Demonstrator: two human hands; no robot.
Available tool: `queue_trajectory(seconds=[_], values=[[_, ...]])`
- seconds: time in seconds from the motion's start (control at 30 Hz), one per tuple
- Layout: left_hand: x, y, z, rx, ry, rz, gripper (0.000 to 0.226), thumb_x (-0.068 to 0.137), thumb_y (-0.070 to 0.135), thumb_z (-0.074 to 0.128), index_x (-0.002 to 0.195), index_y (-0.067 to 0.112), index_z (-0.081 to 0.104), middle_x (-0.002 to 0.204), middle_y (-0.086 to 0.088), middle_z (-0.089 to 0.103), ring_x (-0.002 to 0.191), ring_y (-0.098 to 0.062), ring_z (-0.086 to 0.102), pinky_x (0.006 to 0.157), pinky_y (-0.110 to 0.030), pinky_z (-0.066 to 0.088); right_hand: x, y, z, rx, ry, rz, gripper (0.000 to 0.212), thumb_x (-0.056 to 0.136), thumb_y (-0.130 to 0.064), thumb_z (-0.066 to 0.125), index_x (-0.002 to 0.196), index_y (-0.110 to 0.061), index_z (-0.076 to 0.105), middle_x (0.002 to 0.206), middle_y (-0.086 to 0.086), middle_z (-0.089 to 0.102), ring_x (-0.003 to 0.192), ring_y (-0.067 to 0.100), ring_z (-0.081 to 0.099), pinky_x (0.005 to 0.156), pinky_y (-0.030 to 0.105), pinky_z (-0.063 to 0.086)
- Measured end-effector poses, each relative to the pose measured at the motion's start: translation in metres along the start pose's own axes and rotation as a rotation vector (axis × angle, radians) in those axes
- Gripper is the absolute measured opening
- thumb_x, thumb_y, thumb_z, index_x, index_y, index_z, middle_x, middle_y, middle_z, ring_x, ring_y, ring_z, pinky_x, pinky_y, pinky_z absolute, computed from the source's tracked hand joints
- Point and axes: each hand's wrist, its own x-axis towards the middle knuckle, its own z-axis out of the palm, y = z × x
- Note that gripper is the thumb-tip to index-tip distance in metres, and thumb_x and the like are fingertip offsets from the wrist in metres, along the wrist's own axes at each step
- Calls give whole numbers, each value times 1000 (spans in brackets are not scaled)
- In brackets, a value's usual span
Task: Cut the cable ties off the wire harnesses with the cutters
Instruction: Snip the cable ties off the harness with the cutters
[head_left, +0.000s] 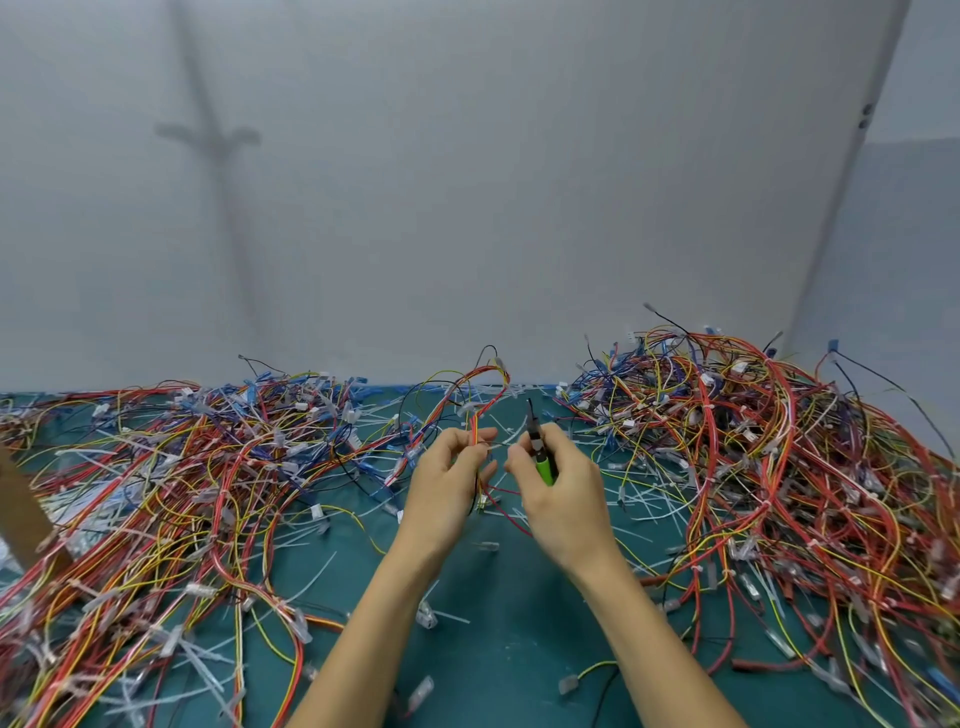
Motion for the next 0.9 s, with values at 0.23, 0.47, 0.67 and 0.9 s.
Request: queue_trajectory(seconds=[0.23, 0.47, 0.67, 0.9], values=[[-5, 9, -3, 76, 20, 8, 30, 85, 16, 57, 95, -12, 62, 103, -2, 71, 95, -18, 66, 98, -48, 51, -1, -1, 0, 61, 113, -58, 18, 92, -25, 66, 77, -24, 57, 66, -8, 57, 56, 6, 46, 55, 21, 39], [-3, 7, -7, -357, -128, -183, 44, 89, -2, 37, 54, 17, 58, 76, -6, 67, 112, -30, 63, 102, -49, 45, 6, 3, -2, 286, 35, 154, 16, 92, -17, 66, 76, -20, 63, 63, -20, 63, 61, -7, 53, 64, 11, 43], [-3, 3, -13, -500, -273, -253, 15, 70, 18, 56, 56, 15, 57, 69, -3, 58, 97, -22, 65, 99, -47, 40, 5, 4, -2, 394, 1, 283, 16, 91, -19, 68, 77, -15, 61, 51, -17, 58, 52, -5, 52, 65, 24, 40], [-6, 0, -3, -366, -247, -154, 20, 88, 28, 61, 90, 16, 77, 121, -11, 69, 121, -21, 61, 105, -49, 39, 7, 11, -4, 189, 120, 305, 13, 86, -24, 73, 77, -20, 64, 74, -9, 67, 72, 10, 60, 75, 33, 47]])
